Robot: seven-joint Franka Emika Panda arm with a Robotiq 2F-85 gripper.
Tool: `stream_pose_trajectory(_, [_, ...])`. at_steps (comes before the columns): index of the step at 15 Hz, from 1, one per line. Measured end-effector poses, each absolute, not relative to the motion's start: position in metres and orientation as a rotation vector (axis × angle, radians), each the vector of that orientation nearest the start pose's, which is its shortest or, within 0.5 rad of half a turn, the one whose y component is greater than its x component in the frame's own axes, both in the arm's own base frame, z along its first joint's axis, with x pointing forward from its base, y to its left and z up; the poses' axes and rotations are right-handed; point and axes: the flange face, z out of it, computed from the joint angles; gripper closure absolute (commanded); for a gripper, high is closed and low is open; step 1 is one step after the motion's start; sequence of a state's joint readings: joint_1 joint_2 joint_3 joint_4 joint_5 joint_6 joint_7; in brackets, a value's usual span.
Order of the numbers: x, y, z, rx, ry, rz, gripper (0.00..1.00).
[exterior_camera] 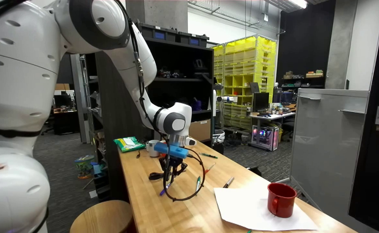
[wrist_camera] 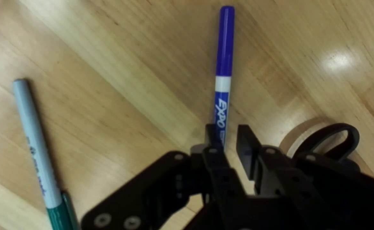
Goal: Remove one marker from the left red cup, then move it to the left
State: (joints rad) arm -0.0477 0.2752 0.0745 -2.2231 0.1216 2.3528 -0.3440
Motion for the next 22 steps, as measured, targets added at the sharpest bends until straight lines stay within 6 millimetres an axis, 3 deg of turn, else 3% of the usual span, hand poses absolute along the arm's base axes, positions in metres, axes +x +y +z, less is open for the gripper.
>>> stream_pose_trajectory(6, [0.541,0.037,0.249,-2.998,-0.448,0.166,0.06])
stream_pose_trajectory(7, [0.542,0.041,0.251,-3.004,-0.45,0.162,0.06])
stream_pose_trajectory(8, [0.543,0.045,0.253,-3.007,-0.446,0.158,0.31])
stream_pose_trajectory(9, [0.543,0.05,0.255,-3.009,-0.442,0.154,0.38])
stream_pose_trajectory(11, [0.542,0.06,0.258,-3.015,-0.419,0.151,0.44])
stream_pose_trajectory(18, [0.522,0.094,0.271,-3.065,-0.236,0.214,0.99])
stream_pose_trajectory(22, [0.5,0.093,0.271,-3.082,-0.147,0.287,1.0])
